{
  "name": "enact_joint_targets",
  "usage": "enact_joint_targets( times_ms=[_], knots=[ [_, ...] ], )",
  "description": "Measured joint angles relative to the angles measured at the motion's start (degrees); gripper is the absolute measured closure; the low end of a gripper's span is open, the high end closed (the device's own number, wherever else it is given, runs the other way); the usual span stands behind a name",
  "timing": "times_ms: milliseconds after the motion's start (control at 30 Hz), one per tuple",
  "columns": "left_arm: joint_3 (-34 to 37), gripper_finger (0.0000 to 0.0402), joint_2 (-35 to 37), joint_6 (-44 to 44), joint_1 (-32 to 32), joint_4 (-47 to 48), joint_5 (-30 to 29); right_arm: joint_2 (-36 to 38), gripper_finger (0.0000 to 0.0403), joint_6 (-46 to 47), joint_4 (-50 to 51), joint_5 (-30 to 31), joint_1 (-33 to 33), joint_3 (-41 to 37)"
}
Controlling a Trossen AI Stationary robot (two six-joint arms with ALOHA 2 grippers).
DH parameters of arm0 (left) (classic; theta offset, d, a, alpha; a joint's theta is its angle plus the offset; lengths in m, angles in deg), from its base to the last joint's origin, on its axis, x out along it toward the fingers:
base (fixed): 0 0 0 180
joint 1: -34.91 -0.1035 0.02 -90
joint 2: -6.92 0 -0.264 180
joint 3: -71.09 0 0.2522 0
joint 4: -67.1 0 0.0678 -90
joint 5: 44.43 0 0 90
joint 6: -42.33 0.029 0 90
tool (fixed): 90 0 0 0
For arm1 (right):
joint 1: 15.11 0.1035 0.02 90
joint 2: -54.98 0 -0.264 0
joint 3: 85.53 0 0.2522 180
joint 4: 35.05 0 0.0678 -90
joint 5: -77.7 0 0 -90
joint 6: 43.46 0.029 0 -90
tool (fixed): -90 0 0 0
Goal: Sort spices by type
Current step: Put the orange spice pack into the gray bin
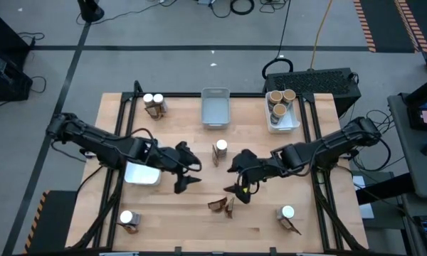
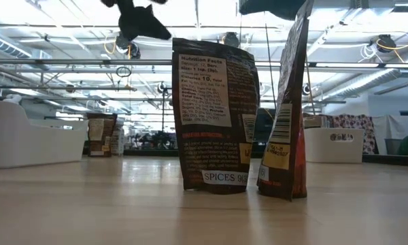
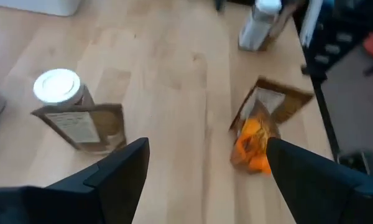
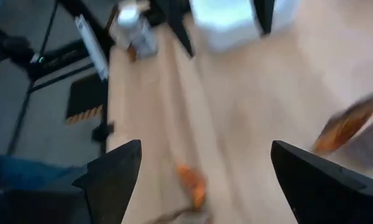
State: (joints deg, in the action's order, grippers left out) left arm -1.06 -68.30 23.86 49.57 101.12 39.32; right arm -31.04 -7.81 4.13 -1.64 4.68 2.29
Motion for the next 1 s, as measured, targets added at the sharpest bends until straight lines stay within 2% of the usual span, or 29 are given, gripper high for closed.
enact_joint_targets(
  times_ms=[100,267,400,500,667,900,1000],
  knots=[
    [0.0,0.0075,3.83,6.88,-1.93,4.49,2.12,-0.15,0.0062,-3.4,-5.64,2.64,-1.19,0.0],
    [1.93,0.0075,11.04,18.92,-8.04,9.57,3.65,-1.55,0.0062,-2.37,-13.35,6.41,-4.49,0.01],
    [7.53,0.0075,14.43,25.84,-15.36,6.98,10.7,-3.21,0.0062,4.03,-14.08,6.8,-7.0,0.02],
    [11.1,0.0075,14.48,26.27,-21.16,3.36,15.27,-4.22,0.0062,9.58,-13.01,6.8,-7.83,0.0],
    [12.55,0.0075,12.18,23.48,-26.85,-1.26,16.83,-4.76,0.0062,13.28,-13.5,7.41,-8.16,0.0],
    [11.91,0.0075,9.93,24.95,-28.24,-3.86,17.39,-4.61,0.0062,8.97,-8.87,6.61,-9.54,0.0],
    [11.89,0.0075,8.72,24.29,-28.24,-7.27,17.49,-4.14,0.0062,4.81,-5.05,1.88,-11.14,0.01]
  ],
)
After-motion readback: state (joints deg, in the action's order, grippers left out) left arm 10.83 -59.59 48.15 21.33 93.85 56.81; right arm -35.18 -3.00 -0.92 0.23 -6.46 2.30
